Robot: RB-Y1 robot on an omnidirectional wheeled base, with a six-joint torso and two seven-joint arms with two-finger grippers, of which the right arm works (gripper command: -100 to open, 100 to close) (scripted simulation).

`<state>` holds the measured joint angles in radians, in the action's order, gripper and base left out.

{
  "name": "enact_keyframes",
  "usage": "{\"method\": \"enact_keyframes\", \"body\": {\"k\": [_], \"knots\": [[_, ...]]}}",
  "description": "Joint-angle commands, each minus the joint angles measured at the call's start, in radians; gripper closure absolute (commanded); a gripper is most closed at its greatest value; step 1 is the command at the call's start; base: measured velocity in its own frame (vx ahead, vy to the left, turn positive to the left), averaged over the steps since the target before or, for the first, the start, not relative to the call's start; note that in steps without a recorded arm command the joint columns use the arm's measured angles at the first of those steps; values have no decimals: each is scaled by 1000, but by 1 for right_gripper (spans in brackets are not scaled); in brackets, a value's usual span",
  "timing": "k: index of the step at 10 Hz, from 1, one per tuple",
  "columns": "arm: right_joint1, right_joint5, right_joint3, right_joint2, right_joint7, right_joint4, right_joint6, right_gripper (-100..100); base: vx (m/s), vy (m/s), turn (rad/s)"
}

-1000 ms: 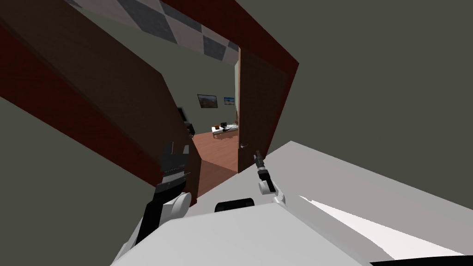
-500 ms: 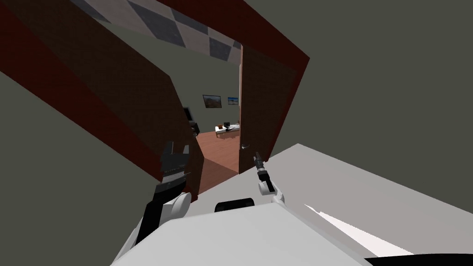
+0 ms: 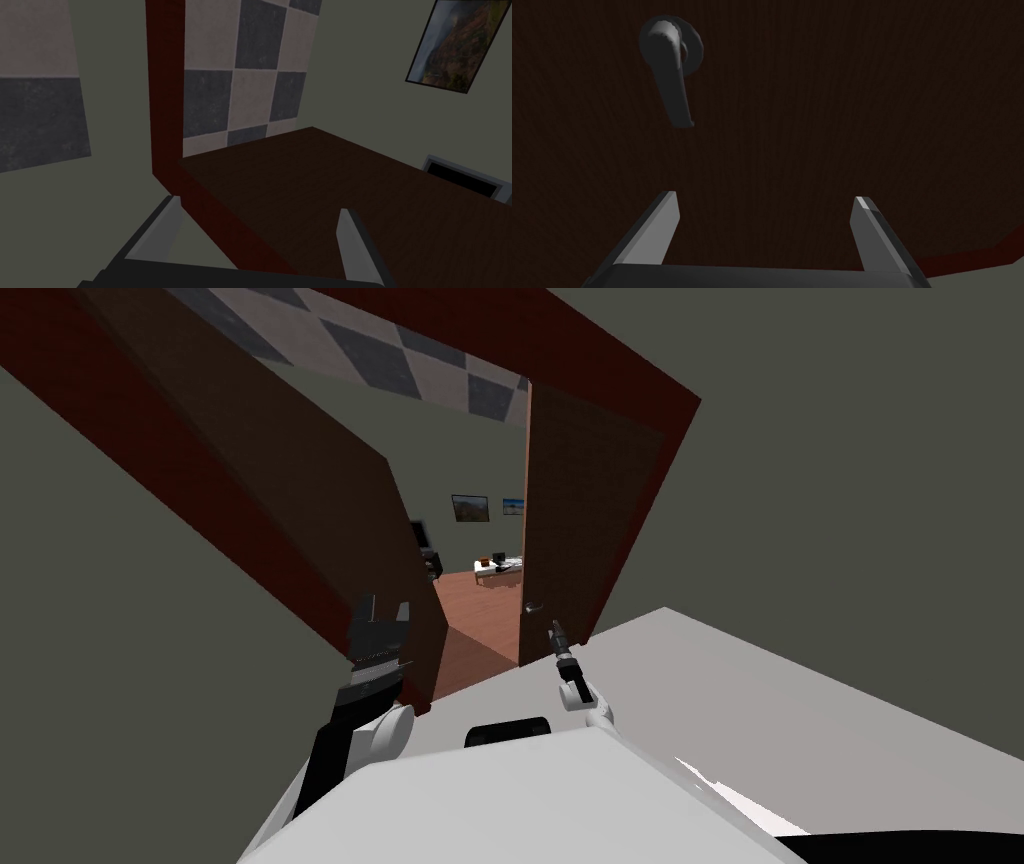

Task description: Push the door open

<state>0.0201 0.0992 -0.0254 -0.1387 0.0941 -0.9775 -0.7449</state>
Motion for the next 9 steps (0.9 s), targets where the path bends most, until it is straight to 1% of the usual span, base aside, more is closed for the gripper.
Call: {"method": "enact_keyframes", "body": {"k": [1, 2, 4, 9], "knots": [[7, 1, -1, -1, 0, 28, -9, -100, 10, -72, 74], [19, 3, -2, -3, -1, 59, -15, -100, 8, -54, 113], [43, 8, -3, -7, -3, 121, -27, -100, 6, -90, 215], [93, 16, -6, -15, -6, 249, -52, -100, 5, -98, 175]]}}
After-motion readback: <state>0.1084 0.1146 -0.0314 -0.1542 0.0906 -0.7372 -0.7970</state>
